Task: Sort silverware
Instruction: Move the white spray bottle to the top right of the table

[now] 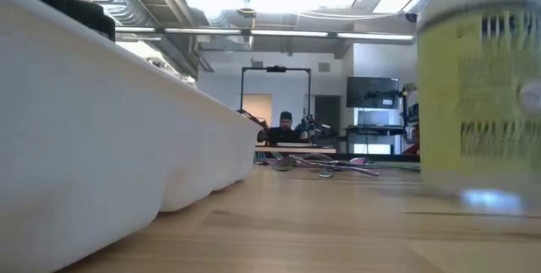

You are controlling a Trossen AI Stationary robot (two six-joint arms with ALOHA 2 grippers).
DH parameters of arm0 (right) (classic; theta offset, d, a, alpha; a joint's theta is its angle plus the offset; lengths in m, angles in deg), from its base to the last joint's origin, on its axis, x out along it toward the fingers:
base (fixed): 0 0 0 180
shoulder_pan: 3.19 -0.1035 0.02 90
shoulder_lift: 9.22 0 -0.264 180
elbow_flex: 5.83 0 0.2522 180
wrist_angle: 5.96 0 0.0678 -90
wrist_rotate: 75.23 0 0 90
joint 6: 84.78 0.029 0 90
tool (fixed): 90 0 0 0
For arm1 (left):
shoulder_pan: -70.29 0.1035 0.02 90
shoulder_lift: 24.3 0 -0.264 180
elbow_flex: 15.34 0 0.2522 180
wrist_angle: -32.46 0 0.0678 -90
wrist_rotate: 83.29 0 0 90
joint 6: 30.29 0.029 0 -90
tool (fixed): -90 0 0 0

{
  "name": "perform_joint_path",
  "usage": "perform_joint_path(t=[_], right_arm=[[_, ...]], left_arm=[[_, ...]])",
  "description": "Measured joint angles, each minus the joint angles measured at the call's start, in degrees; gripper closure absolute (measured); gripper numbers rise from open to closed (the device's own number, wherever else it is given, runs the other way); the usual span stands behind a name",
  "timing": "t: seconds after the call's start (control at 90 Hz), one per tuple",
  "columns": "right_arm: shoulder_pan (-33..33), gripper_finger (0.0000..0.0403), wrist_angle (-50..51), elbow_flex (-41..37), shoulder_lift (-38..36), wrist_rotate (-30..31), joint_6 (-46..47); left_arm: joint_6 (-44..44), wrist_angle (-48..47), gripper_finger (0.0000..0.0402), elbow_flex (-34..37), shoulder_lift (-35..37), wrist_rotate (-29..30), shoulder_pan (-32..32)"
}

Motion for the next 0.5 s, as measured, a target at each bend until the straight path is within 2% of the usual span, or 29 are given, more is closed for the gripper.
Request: perform_joint_path(t=[0.156, 0.311, 0.5], right_arm=[[0.0, 0.0312, 3.0, 6.7, 0.0, 2.6, -2.4], [1.3, 0.0312, 8.3, 15.0, -0.1, 8.4, -6.5], [8.2, 0.0312, 16.1, 22.6, -0.2, 13.6, -13.6]], left_arm=[[0.0, 0.0, 0.0402, 0.0, 0.0, 0.0, 0.0], [0.0, 0.0, 0.0402, 0.0, 0.0, 0.0, 0.0], [0.0, 0.0, 0.0402, 0.0, 0.0, 0.0, 0.0]])
